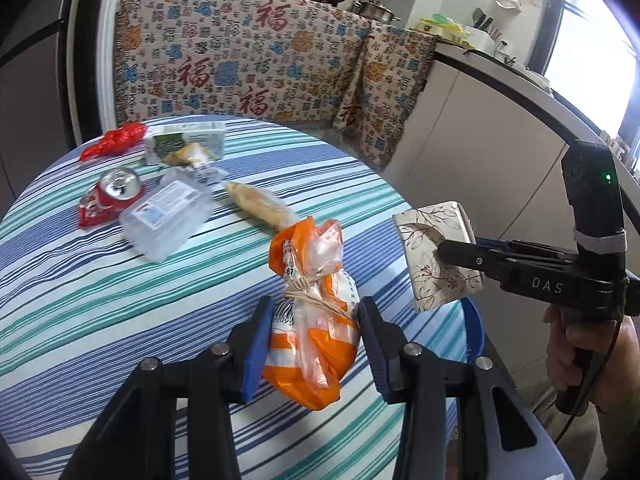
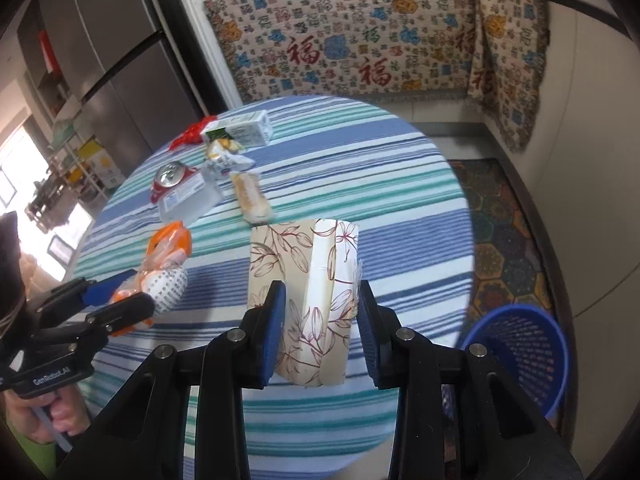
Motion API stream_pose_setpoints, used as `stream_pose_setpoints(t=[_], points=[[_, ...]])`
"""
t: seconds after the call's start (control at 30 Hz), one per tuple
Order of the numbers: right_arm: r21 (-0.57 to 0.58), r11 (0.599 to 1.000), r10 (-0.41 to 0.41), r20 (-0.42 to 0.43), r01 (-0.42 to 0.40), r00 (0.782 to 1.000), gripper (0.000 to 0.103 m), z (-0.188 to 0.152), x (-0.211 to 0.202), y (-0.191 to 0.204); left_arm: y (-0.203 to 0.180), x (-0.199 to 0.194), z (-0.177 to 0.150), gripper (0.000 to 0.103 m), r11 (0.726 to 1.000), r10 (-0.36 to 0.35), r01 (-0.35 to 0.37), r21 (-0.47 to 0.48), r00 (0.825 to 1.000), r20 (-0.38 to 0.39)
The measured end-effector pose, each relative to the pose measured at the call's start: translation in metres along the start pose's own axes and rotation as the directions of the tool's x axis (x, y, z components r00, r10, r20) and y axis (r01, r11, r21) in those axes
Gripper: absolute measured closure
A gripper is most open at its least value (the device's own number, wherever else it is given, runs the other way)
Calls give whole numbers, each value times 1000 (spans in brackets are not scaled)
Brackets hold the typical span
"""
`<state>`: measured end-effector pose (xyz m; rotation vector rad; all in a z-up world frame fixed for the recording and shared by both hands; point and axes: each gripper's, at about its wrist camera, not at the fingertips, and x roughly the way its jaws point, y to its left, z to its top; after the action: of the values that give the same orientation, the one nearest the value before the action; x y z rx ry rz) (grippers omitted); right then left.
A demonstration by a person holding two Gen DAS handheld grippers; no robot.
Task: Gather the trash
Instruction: 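Carry bread bag and floral box over the blue wastebasket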
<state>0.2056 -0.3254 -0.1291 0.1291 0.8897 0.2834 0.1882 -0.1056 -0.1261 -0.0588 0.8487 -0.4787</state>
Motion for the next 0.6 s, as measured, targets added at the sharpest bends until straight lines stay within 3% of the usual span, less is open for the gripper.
stream_pose_setpoints(t=[0.3, 0.6], points=[[160, 969, -193, 12, 189, 981, 67, -27, -57, -136, -125, 51, 25, 59, 981, -146, 152, 120, 987, -61], [330, 902, -273, -67, 279, 960, 67, -59, -58, -254, -216, 140, 14, 59, 954, -245, 272, 125, 949, -201]])
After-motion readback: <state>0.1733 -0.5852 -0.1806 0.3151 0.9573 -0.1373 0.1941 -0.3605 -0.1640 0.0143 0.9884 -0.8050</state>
